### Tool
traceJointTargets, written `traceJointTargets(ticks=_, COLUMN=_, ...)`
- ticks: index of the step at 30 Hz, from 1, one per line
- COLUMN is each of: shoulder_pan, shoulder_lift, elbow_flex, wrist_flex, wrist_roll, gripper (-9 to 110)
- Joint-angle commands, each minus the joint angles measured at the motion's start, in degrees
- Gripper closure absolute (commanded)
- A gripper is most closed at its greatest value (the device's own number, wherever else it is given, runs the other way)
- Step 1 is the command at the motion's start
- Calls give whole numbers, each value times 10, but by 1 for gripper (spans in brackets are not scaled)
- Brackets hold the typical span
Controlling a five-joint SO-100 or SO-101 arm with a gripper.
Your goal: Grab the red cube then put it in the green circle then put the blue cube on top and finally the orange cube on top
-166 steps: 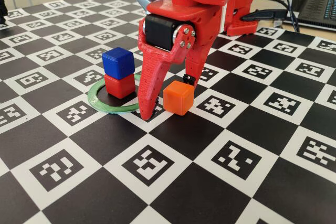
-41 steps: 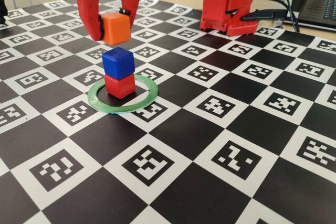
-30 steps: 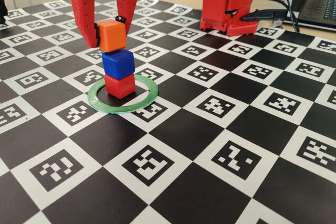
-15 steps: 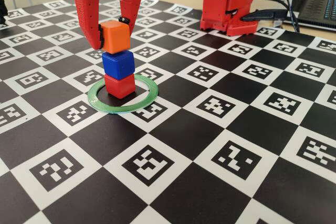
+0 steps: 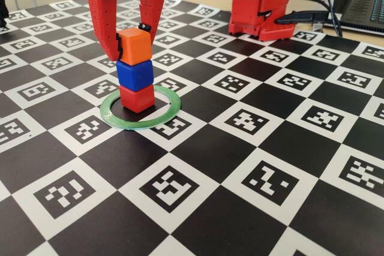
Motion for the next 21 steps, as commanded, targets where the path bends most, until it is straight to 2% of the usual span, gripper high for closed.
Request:
traceJointTargets(ticks=1, shoulder_pan=-10, shoulder_lift=21, elbow_flex=-2, wrist_flex=-4, wrist_roll=0, gripper=96)
traceJointTargets(ticks=8, shoulder_pan=-11, shoulder_lift=23, elbow_flex=1, wrist_flex=2, wrist_roll=-7, gripper=74)
traceJointTargets(ticks=21, shoulder_pan=-11, shoulder_lift=46, elbow_flex=-3, wrist_flex=18, wrist_roll=4, gripper=67)
